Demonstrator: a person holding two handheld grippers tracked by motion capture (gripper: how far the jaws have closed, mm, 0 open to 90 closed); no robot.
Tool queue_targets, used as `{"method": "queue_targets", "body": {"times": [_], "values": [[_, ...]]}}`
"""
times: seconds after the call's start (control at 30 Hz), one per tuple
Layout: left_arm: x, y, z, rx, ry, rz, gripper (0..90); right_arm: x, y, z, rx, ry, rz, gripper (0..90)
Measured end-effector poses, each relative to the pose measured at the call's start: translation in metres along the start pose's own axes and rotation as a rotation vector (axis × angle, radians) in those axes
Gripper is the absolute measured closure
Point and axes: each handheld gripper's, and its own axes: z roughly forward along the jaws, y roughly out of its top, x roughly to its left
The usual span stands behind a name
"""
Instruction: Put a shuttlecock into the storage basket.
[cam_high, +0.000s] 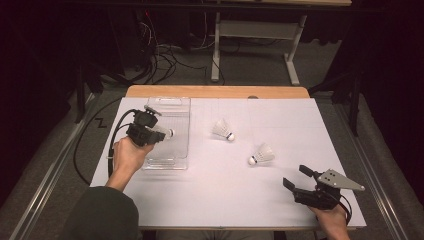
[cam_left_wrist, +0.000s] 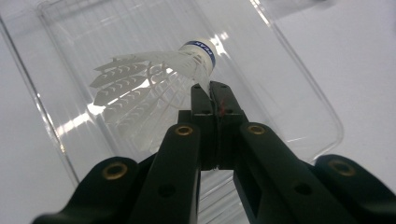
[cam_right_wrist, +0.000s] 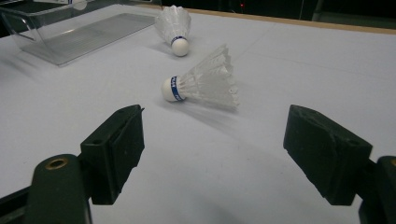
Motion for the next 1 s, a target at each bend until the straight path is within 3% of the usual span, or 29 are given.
{"method": "queue_targets", "body": {"times": [0.7,0.97,1.0], "values": [[0.012,-0.006,0.018,0.042,0.007,-0.051,88.0,0.0,0.0,0.0,0.0,0.0,0.001,20.7],[0.009,-0.009,0.02,0.079,-0.009,-0.053,73.6,0.0,0.0,0.0,0.0,0.0,0.002,20.7],[0.008,-0.01,0.02,0.077,-0.011,-0.06,68.2,0.0,0.0,0.0,-0.001,0.0,0.003,20.7]]}}
